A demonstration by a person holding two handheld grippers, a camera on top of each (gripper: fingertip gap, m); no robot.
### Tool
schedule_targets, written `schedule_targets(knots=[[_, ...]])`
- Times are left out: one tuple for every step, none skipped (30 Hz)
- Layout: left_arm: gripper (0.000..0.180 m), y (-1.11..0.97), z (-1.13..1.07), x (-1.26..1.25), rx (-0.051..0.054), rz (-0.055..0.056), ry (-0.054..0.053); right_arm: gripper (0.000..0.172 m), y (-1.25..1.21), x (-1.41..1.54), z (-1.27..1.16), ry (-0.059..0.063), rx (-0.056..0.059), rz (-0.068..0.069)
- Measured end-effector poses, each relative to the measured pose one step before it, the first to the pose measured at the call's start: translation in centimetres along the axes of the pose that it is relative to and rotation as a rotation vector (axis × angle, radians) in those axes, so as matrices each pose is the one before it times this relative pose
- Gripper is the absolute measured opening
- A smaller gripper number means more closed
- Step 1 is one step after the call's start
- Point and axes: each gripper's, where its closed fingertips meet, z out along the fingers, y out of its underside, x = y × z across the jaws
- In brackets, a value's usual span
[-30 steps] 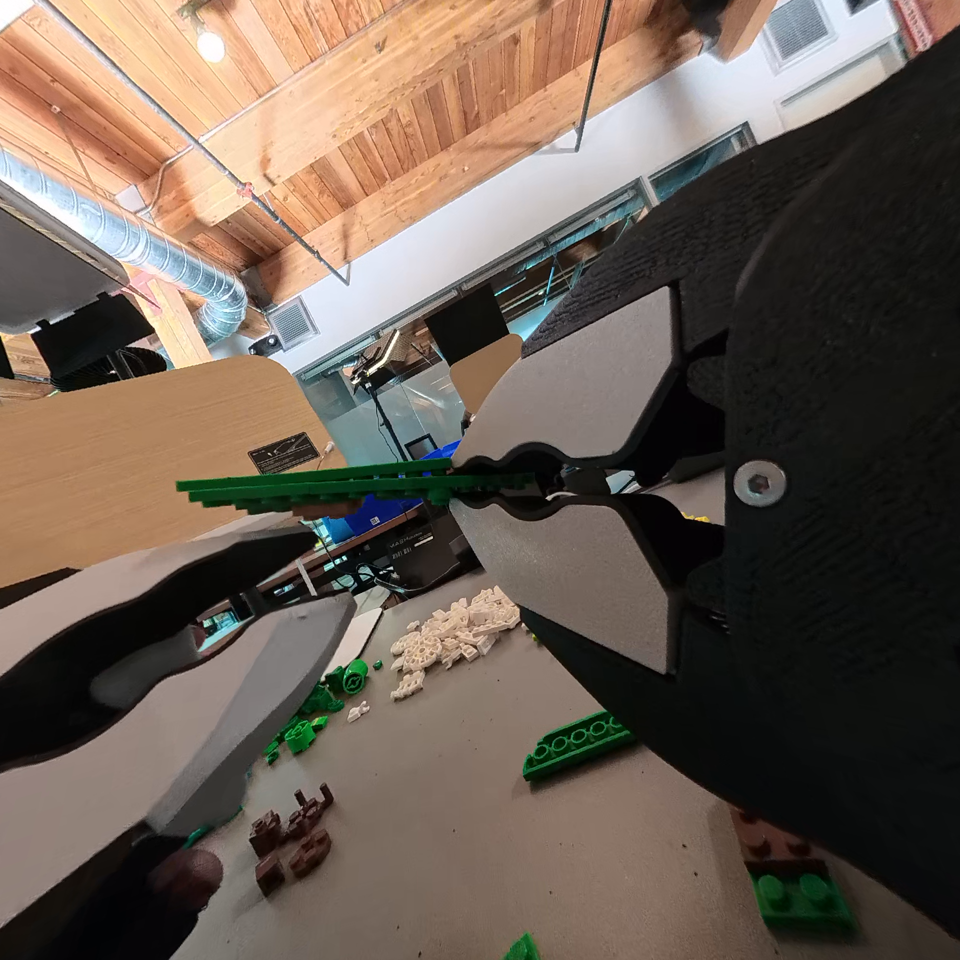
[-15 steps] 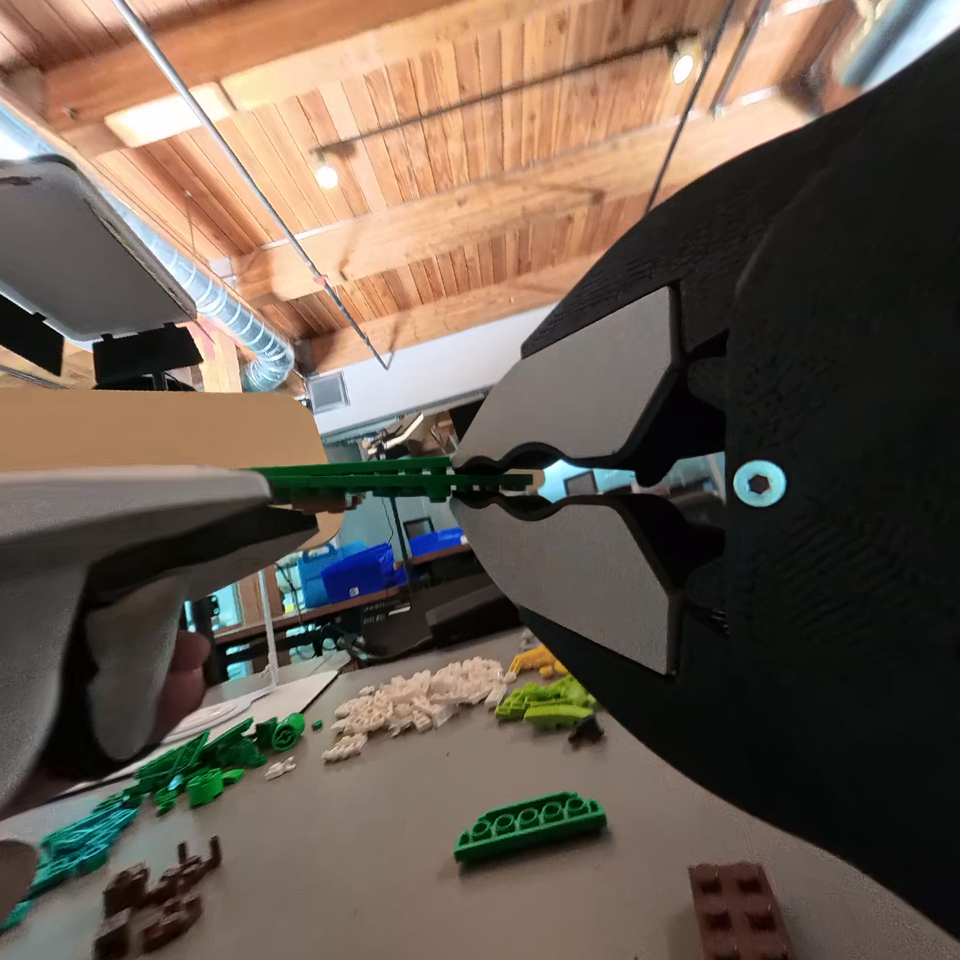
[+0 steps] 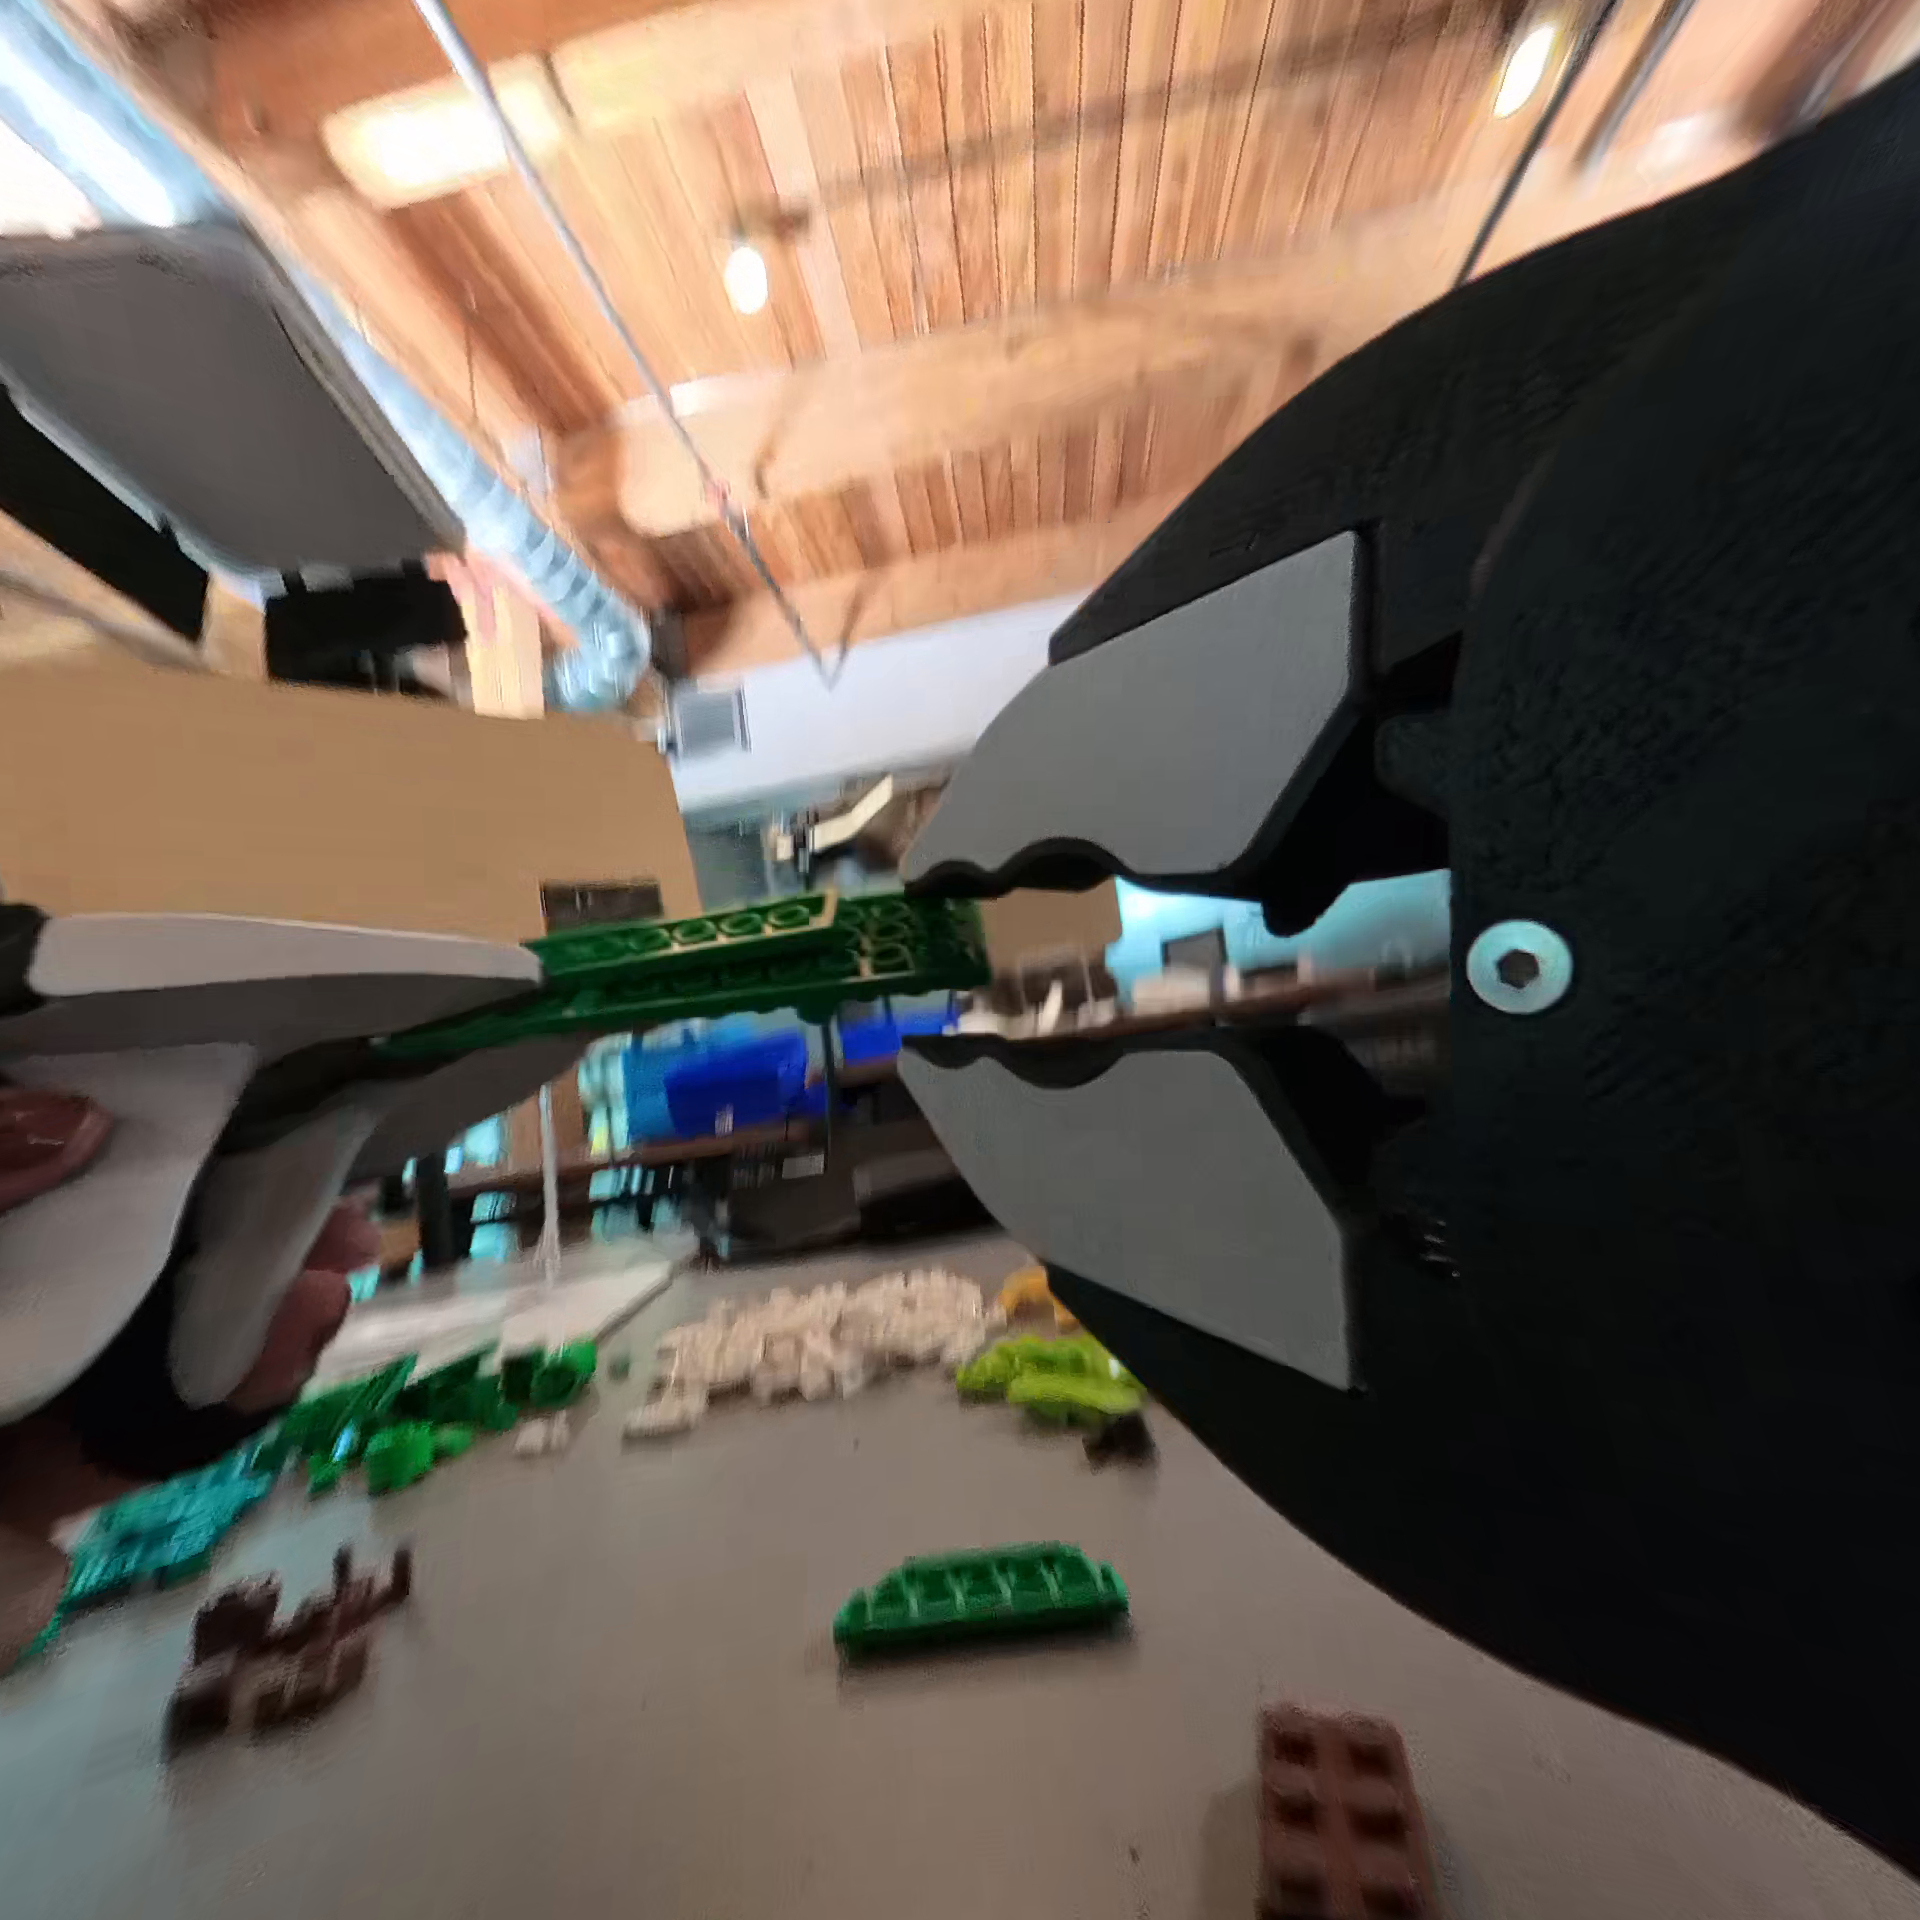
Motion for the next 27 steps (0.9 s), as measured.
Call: schedule_targets(knots=[[0.015,0.022,-0.185,-0.315,-0.0193,0.0589,-0.0341,0.030,0.312,-0.763,-0.084,-0.0814,0.0074,0.0581],[0.015,0.147,-0.170,-0.318,-0.0311,0.0779,-0.0376,0.034,0.257,-0.862,-0.139,-0.0935,0.0118,0.0722],[0.015,0.349,-0.057,-0.091,-0.0444,0.0921,-0.0266,0.042,0.040,-0.873,-0.202,-0.0987,0.0212,0.0900],[0.015,0.454,0.008,0.046,-0.0488,0.1002,-0.0218,0.046,0.006,-0.652,-0.184,-0.0850,0.0156,0.1011],[0.015,0.451,0.067,0.438,-0.0458,0.1065,-0.0014,0.050,-0.028,-0.443,-0.141,-0.0710,0.0106,0.0994],[0.015,0.390,0.157,0.772,-0.0394,0.1080,0.0169,0.053,-0.139,-0.247,-0.106,-0.0517,0.0102,0.0872],[0.015,0.331,0.216,0.798,-0.0348,0.1013,0.0155,0.053,-0.192,-0.389,-0.106,-0.0545,0.0093,0.0696],[0.015,0.211,0.260,0.821,-0.0220,0.0876,0.0182,0.053,-0.123,-0.631,-0.085,-0.0608,0.0018,0.0520],[0.015,0.014,0.260,0.836,-0.0062,0.0642,0.0246,0.051,0.112,-0.749,-0.013,-0.0597,-0.0129,0.0316],[0.015,-0.133,0.217,0.672,0.0087,0.0340,0.0232,0.045,0.321,-0.774,0.017,-0.0522,-0.0256,0.0113],[0.015,-0.083,0.158,0.449,0.0067,0.0131,0.0188,0.037,0.300,-0.746,0.025,-0.0445,-0.0221,-0.0041],[0.015,0.083,0.080,0.254,-0.0044,0.0123,0.0125,0.031,0.148,-0.644,0.041,-0.0352,-0.0124,-0.0062],[0.015,0.022,-0.018,0.152,-0.0008,0.0153,0.0072,0.025,0.045,-0.454,0.066,-0.0245,-0.0068,-0.0012],[0.015,-0.054,-0.068,0.102,0.0021,0.0135,0.0051,0.021,0.004,-0.309,0.066,-0.0175,-0.0059,0.0000],[0.015,-0.069,-0.062,0.038,0.0006,0.0128,0.0007,0.019,-0.058,-0.096,0.021,-0.0058,-0.0033,-0.0039],[0.013,-0.124,-0.050,-0.240,0.0034,0.0061,-0.0199,0.016,0.001,0.240,-0.008,0.0147,-0.0062,-0.0041],[0.013,-0.200,-0.052,-0.575,0.0079,0.0000,-0.0451,0.003,0.034,0.535,-0.051,0.0334,-0.0082,-0.0040],[0.014,-0.206,-0.082,-0.715,0.0077,0.0084,-0.0578,0.003,-0.029,0.692,-0.071,0.0429,-0.0015,-0.0037],[0.016,-0.240,-0.136,-0.687,0.0078,0.0215,-0.0563,0.003,0.084,0.621,-0.052,0.0368,-0.0081,-0.0018],[0.021,-0.263,-0.159,-0.499,0.0061,0.0308,-0.0416,0.003,0.168,0.583,-0.026,0.0358,-0.0127,-0.0048],[0.024,-0.269,-0.163,-0.419,0.0045,0.0320,-0.0346,0.003,0.173,0.579,0.001,0.0398,-0.0121,-0.0100],[0.026,-0.263,-0.146,-0.262,0.0026,0.0365,-0.0244,0.003,0.178,0.464,0.029,0.0325,-0.0130,-0.0096],[0.026,-0.270,-0.123,-0.279,0.0023,0.0435,-0.0283,0.003,0.111,0.325,0.031,0.0243,-0.0097,-0.0081],[0.024,-0.192,-0.103,-0.264,-0.0019,0.0516,-0.0311,0.003,0.035,0.205,0.027,0.0172,-0.0044,-0.0083],[0.021,-0.111,-0.057,-0.122,-0.0065,0.0510,-0.0212,0.003,0.003,0.123,0.036,0.0115,-0.0030,-0.0069],[0.019,0.054,-0.011,-0.108,-0.0172,0.0455,-0.0191,0.003,0.009,0.108,0.031,0.0112,-0.0035,-0.0054],[0.015,0.052,0.020,-0.081,-0.0153,0.0423,-0.0172,0.003,0.024,0.107,0.039,0.0105,-0.0037,-0.0065]])
